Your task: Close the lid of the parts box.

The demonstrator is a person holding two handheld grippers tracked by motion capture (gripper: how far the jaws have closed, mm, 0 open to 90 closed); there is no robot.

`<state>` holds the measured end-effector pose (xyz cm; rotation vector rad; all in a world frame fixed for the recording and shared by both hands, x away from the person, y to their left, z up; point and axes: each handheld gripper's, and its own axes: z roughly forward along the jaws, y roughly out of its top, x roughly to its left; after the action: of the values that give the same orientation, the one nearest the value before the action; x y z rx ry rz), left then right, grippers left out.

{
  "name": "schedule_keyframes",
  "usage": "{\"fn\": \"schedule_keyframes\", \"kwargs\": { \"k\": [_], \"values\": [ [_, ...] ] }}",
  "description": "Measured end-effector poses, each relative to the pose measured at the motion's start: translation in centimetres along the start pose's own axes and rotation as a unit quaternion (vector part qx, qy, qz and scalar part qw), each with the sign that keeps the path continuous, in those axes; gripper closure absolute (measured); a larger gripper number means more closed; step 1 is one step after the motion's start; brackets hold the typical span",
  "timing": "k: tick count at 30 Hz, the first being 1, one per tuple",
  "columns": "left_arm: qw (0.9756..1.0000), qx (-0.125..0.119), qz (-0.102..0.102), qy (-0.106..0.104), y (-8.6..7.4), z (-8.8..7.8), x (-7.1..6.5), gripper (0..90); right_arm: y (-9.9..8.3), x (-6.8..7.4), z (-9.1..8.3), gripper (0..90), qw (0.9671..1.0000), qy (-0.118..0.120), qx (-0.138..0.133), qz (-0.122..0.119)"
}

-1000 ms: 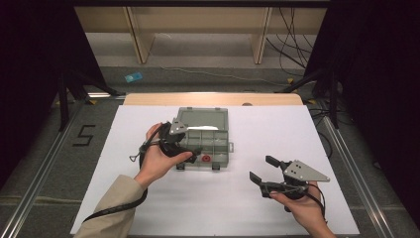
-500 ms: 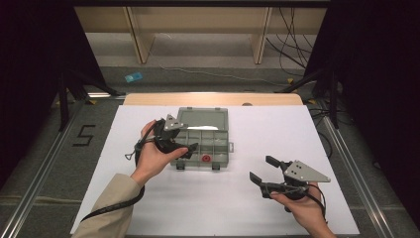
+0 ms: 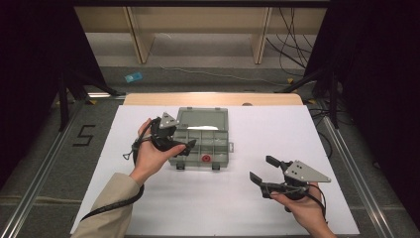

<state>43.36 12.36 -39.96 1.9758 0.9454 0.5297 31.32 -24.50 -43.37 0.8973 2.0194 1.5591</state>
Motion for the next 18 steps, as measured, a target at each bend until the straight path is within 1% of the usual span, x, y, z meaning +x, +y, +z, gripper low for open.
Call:
{"fn": "schedule_keyframes", "kwargs": {
  "k": [1,2,3,5,7,8,9,10,11,12,13,15,16,18],
  "values": [
    [1.0000,-0.005,-0.003,-0.003,0.0,0.0,0.2,0.0,-0.1,0.0,0.2,21.2,0.9999,0.005,-0.009,0.005],
    [1.0000,-0.007,-0.006,-0.003,0.1,0.0,0.3,0.0,0.0,-0.1,0.1,21.2,1.0000,-0.001,0.000,0.002],
    [0.9999,-0.010,-0.007,-0.001,0.1,-0.1,0.5,0.0,-0.1,0.0,0.0,21.2,1.0000,0.001,0.001,0.008],
    [0.9999,-0.009,-0.010,0.005,0.2,-0.2,0.7,0.0,-0.1,-0.2,0.0,21.2,1.0000,-0.002,-0.001,0.003],
    [0.9997,-0.012,-0.019,0.006,0.2,-0.3,0.9,0.0,-0.1,-0.2,0.1,21.2,1.0000,-0.002,-0.001,0.003],
    [0.9996,-0.014,-0.025,0.008,0.2,-0.3,1.0,0.0,-0.1,-0.2,0.1,21.2,1.0000,0.003,-0.003,0.004],
    [0.9994,-0.018,-0.029,0.010,0.2,-0.4,1.2,0.1,-0.1,-0.2,0.1,21.2,1.0000,0.001,0.000,0.003],
    [0.9988,-0.024,-0.041,0.011,0.3,-0.4,1.3,0.5,-0.2,-0.2,0.1,21.2,1.0000,0.005,-0.001,0.005],
    [0.9984,-0.028,-0.048,0.013,0.3,-0.5,1.5,1.1,-0.2,-0.2,0.1,21.2,1.0000,0.005,0.000,0.007],
    [0.9984,-0.028,-0.046,0.013,0.3,-0.5,1.7,1.7,-0.2,-0.2,0.1,21.2,1.0000,0.002,-0.001,0.009],
    [0.9980,-0.031,-0.052,0.015,0.4,-0.6,1.9,2.3,-0.2,-0.3,0.1,21.2,1.0000,0.000,-0.001,0.008],
    [0.9977,-0.030,-0.057,0.020,0.4,-0.6,2.3,3.3,-0.3,-0.3,0.2,21.2,0.9999,0.003,-0.008,0.014],
    [0.9966,-0.040,-0.067,0.025,0.4,-0.6,2.5,3.5,-0.3,-0.3,0.2,21.2,0.9998,0.003,-0.008,0.016],
    [0.9958,-0.044,-0.075,0.030,0.4,-0.6,3.1,4.3,-0.3,-0.3,0.0,21.3,0.9998,0.002,-0.004,0.017]
  ]
}}
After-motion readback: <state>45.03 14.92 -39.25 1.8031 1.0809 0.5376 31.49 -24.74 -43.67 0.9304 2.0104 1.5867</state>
